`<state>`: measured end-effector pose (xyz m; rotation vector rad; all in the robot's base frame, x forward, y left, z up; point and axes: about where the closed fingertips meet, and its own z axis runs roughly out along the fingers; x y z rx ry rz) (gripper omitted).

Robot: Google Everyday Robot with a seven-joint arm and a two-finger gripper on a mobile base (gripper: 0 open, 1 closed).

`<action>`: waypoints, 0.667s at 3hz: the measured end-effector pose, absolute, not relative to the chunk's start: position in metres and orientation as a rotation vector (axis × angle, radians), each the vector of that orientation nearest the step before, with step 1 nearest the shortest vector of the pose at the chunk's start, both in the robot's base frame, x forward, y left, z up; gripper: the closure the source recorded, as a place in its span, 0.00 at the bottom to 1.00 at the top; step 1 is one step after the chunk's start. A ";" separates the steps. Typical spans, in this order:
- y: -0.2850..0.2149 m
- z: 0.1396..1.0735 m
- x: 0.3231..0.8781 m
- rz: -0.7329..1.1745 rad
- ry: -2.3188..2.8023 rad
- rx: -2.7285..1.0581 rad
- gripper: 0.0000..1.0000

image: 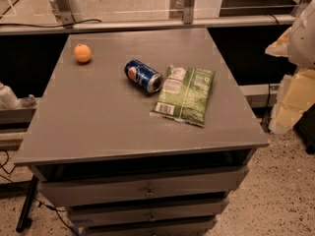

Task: Place pepsi can upright

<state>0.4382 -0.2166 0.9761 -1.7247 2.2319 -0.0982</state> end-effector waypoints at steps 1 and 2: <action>-0.210 0.977 0.444 -0.098 2.221 -1.714 0.00; -0.193 0.970 0.466 -0.085 2.219 -1.682 0.00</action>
Offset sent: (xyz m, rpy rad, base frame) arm 0.0596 0.0464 -0.0202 0.0636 -0.0232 -0.0399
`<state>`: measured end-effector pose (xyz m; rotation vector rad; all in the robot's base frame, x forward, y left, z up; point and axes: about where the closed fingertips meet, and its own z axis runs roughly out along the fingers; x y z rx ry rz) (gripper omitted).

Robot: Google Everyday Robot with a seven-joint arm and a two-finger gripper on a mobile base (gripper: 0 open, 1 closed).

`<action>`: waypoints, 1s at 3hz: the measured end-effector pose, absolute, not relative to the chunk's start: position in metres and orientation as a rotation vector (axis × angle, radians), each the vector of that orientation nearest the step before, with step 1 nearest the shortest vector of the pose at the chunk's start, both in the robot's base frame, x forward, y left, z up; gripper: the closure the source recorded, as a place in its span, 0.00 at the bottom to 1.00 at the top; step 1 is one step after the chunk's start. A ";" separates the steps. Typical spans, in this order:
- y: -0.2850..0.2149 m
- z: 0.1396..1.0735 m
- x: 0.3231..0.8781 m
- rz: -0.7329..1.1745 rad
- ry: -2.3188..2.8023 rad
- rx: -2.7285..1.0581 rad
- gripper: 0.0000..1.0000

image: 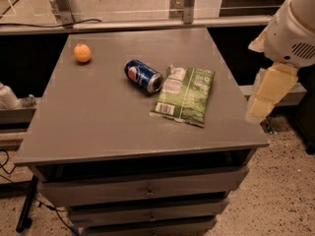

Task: Place pepsi can upright

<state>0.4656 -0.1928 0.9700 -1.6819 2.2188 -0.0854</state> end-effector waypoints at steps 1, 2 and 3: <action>-0.170 0.958 0.497 -0.058 2.209 -1.627 0.00; -0.147 0.943 0.529 -0.028 2.206 -1.576 0.00; -0.123 0.933 0.561 -0.006 2.205 -1.531 0.00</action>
Offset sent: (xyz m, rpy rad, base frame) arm 0.1048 0.0724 -0.0465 0.1369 -0.0439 -0.0772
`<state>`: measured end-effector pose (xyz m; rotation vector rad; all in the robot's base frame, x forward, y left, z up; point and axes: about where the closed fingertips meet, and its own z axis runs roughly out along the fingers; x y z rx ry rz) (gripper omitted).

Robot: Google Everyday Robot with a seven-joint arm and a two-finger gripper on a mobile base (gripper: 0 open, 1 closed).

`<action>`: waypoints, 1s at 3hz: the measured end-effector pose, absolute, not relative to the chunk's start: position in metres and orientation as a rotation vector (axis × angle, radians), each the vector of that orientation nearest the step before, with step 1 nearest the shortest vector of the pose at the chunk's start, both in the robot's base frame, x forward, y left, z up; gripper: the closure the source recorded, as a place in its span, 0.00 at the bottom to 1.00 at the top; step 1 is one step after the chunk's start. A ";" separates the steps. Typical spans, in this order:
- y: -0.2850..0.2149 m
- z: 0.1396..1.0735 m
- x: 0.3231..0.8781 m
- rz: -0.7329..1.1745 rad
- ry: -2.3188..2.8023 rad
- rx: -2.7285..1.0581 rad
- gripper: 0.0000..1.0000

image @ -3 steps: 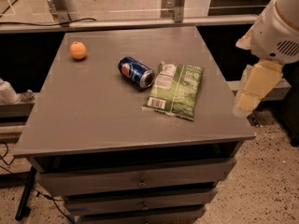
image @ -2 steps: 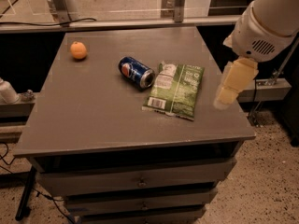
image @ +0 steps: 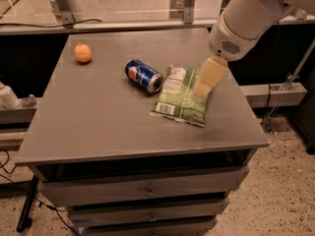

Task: Place pepsi can upright

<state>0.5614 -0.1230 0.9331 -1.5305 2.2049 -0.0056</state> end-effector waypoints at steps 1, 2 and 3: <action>-0.091 0.931 0.589 0.044 2.200 -1.490 0.00; -0.050 0.934 0.613 0.105 2.201 -1.464 0.00; -0.050 0.934 0.613 0.105 2.201 -1.464 0.00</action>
Offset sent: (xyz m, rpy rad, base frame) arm 0.0798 0.1131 0.0023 0.1423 0.0402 -0.0317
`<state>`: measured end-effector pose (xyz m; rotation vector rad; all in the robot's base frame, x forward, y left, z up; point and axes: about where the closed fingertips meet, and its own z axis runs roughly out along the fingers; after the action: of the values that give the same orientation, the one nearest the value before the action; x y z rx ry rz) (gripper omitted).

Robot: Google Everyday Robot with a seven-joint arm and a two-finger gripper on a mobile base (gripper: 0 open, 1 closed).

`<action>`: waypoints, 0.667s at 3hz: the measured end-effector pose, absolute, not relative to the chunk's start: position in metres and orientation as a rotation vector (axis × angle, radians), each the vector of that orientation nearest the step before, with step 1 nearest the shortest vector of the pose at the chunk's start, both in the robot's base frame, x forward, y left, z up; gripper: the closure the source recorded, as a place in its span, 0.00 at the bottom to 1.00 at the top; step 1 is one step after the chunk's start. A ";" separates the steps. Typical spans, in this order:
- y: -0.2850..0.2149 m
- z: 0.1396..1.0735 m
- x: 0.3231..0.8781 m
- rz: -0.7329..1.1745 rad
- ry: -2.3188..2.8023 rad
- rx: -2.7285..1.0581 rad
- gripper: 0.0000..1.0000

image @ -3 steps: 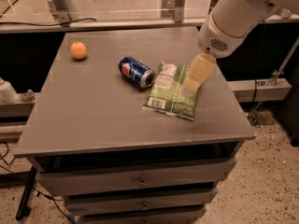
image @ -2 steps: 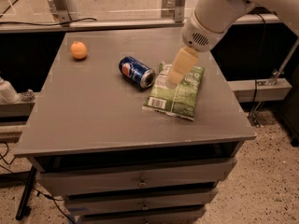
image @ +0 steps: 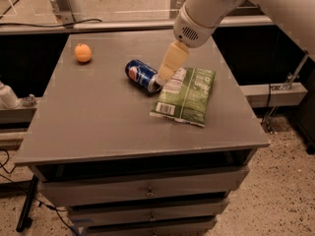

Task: Place pepsi can upright

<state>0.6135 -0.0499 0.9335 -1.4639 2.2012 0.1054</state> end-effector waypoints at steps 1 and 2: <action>-0.036 0.933 0.624 0.134 2.205 -1.378 0.00; -0.014 0.928 0.648 0.151 2.241 -1.269 0.00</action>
Offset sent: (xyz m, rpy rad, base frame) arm 0.0659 0.0639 -0.0090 0.1450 -0.0135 -0.2281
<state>0.6485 -0.0143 0.9284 -1.2693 2.2405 0.1513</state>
